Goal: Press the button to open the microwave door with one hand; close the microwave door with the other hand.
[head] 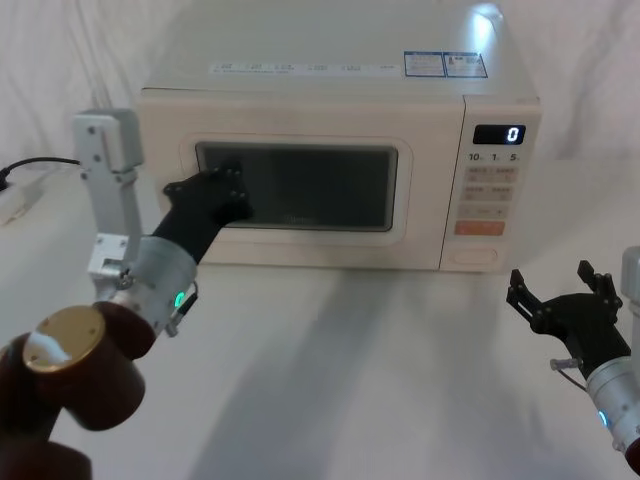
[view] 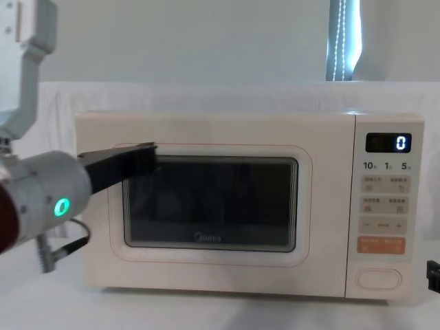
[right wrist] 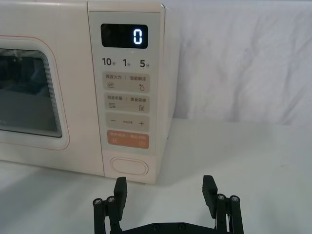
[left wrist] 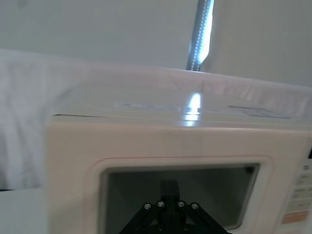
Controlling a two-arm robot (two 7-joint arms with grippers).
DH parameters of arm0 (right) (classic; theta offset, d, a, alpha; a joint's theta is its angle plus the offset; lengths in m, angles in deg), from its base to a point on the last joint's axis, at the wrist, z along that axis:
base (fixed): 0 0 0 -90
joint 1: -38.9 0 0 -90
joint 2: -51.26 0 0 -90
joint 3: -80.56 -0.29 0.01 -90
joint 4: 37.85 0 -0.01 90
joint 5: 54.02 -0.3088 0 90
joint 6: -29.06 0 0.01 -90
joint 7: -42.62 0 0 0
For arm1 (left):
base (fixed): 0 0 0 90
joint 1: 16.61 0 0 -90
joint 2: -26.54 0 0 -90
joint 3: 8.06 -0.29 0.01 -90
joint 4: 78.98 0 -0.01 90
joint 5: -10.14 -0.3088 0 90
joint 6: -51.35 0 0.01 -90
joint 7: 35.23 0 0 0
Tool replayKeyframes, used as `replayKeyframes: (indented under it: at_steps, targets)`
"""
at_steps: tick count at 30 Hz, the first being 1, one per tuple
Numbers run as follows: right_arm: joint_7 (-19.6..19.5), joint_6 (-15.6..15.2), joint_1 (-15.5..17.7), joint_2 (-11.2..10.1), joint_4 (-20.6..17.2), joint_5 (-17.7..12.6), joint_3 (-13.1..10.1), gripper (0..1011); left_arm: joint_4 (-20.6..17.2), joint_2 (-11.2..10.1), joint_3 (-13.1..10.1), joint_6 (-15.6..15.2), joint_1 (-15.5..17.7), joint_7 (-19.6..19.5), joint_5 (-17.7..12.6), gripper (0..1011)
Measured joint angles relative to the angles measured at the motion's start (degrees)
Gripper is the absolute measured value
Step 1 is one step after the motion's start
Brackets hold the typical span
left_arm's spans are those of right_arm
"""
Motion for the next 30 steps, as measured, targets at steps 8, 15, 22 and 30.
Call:
replayKeyframes:
  at_steps: [8,15,22,30]
  targets:
    - [0.0,0.0,0.0,0.0,0.0,0.0,0.0,1002,-2.9,-1.5,2.3,1.2,-4.0,0.7,-1.6,0]
    - [0.0,0.0,0.0,0.0,0.0,0.0,0.0,1002,-4.7,-2.3,4.9,2.9,-8.2,1.1,-2.8,38]
    - [0.0,0.0,0.0,0.0,0.0,0.0,0.0,1002,-5.4,-2.2,7.0,5.3,-11.6,2.1,-4.8,179]
    - [0.0,0.0,0.0,0.0,0.0,0.0,0.0,1002,-4.9,-0.9,9.5,8.0,-14.4,2.8,-6.0,455]
